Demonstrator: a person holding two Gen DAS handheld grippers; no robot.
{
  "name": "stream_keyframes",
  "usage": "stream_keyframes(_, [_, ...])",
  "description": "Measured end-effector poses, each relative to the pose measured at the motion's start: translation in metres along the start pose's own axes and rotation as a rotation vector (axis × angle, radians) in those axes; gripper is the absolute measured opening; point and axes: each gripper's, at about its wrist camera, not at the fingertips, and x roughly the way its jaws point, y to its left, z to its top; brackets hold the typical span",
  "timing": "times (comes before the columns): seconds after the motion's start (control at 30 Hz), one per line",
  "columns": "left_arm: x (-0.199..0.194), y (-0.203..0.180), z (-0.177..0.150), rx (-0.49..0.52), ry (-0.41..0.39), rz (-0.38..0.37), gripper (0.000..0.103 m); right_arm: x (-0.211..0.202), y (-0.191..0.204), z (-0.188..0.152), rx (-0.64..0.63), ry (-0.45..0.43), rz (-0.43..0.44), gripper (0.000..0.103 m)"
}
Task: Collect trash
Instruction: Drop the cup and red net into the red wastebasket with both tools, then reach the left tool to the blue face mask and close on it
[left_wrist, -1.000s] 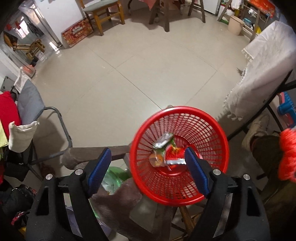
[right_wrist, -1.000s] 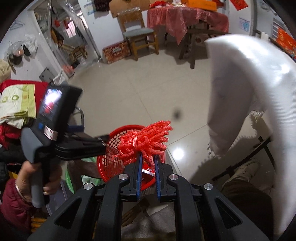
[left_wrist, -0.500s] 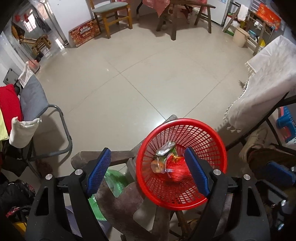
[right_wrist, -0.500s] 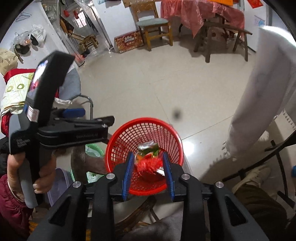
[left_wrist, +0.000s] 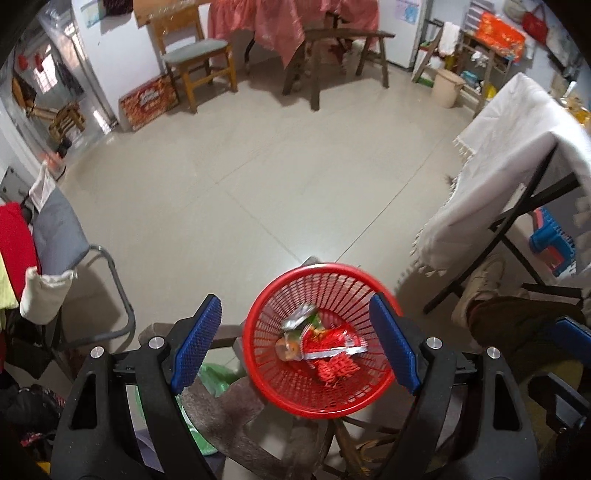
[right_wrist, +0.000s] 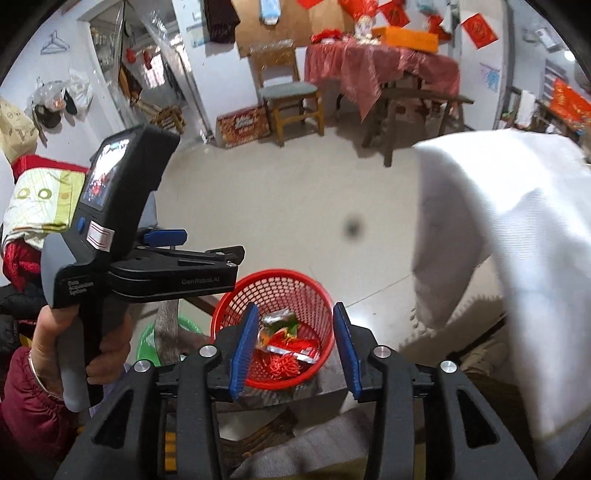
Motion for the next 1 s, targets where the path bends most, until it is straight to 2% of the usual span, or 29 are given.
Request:
stream_keyframes(0.33, [-0.067,-0.053,-0.002,0.124,-0.150,-0.080,0.082,-0.093,-0.020,-0.020,0.048,-0.181,-0.110,0.048])
stream_keyframes(0.47, [-0.099,-0.079,-0.009,0.185,-0.213,-0.132,0.086,-0.140,-0.029,-0.036,0.068,-0.276,-0.189,0.056])
stream_keyframes(0.63, [-0.136,-0.116,-0.019,0.279,-0.266,-0.202,0.087,-0.193,-0.045,-0.061,0.113,-0.373,-0.292,0.062])
stream_keyframes(0.7, [-0.150,-0.135,-0.024,0.320,-0.285,-0.228,0.087,-0.217,-0.058,-0.073,0.148,-0.411,-0.333,0.063])
stream_keyframes(0.87, [-0.185,-0.182,-0.037,0.424,-0.340,-0.288,0.093,-0.271,-0.097,-0.103,0.224,-0.510,-0.458,0.074])
stream_keyframes(1.0, [-0.200,-0.223,-0.042,0.505,-0.356,-0.342,0.094,-0.305,-0.138,-0.130,0.310,-0.566,-0.553,0.082])
